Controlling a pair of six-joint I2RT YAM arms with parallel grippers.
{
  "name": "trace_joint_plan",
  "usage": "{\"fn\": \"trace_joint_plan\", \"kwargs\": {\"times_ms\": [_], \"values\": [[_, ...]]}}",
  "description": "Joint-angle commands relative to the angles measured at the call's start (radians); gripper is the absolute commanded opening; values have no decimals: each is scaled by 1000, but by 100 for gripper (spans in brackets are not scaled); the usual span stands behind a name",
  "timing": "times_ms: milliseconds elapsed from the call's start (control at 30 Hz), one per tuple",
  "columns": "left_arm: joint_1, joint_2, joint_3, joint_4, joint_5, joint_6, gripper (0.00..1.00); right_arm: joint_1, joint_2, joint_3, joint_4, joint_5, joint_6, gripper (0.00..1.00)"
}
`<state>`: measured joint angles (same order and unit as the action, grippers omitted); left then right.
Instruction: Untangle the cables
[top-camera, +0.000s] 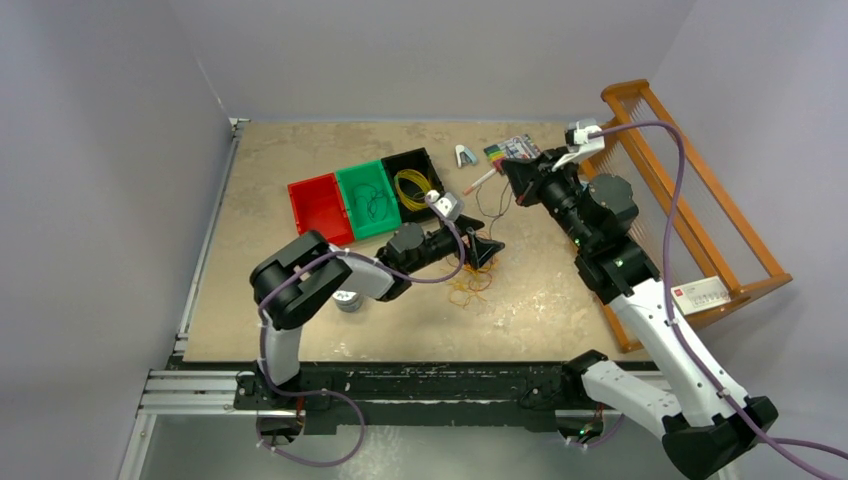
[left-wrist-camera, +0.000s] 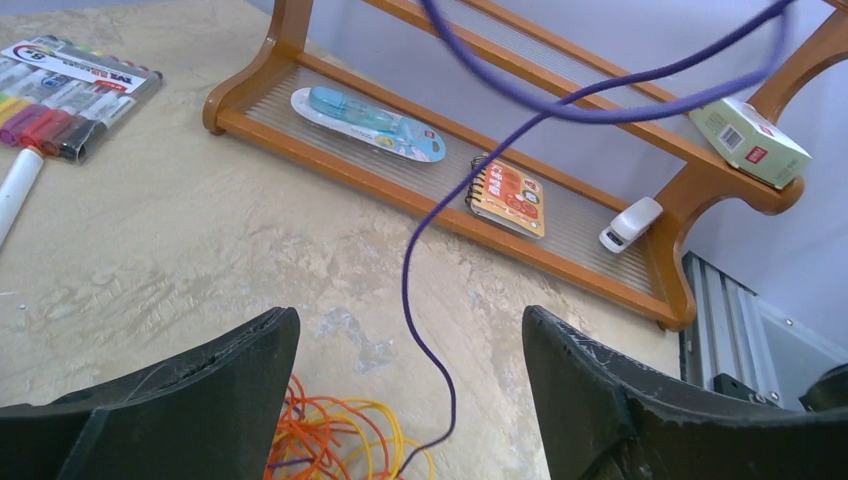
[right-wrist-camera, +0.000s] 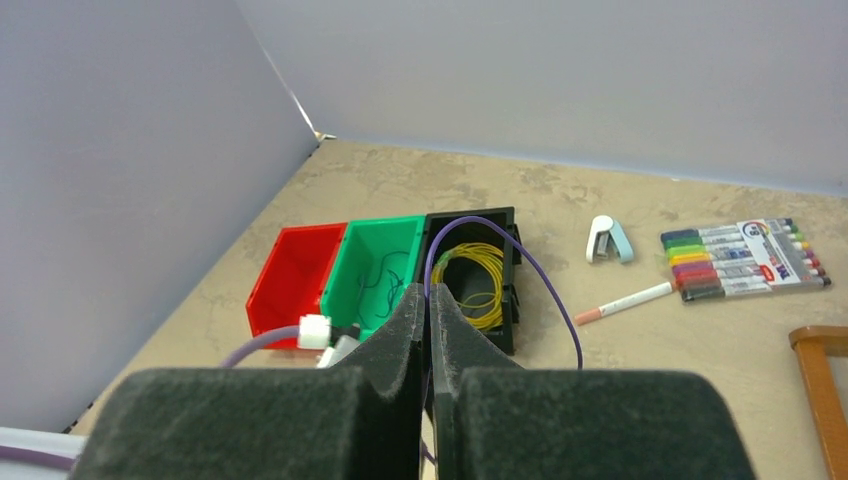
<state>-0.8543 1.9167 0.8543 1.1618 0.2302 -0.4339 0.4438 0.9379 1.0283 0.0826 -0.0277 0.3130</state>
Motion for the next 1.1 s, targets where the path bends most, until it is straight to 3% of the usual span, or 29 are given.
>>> {"fn": "trace_joint_plan", "kwargs": {"times_ms": [0, 533, 1067], "values": [[-9, 67, 73, 123, -26, -46, 78, -2, -4, 64, 77, -30, 6, 0], [-51, 237, 118, 62, -30, -16, 40, -3, 18, 254, 134, -13, -76, 0], [-54, 232, 50, 58, -56, 9, 38, -3, -26, 340, 209, 68, -163, 0]]}}
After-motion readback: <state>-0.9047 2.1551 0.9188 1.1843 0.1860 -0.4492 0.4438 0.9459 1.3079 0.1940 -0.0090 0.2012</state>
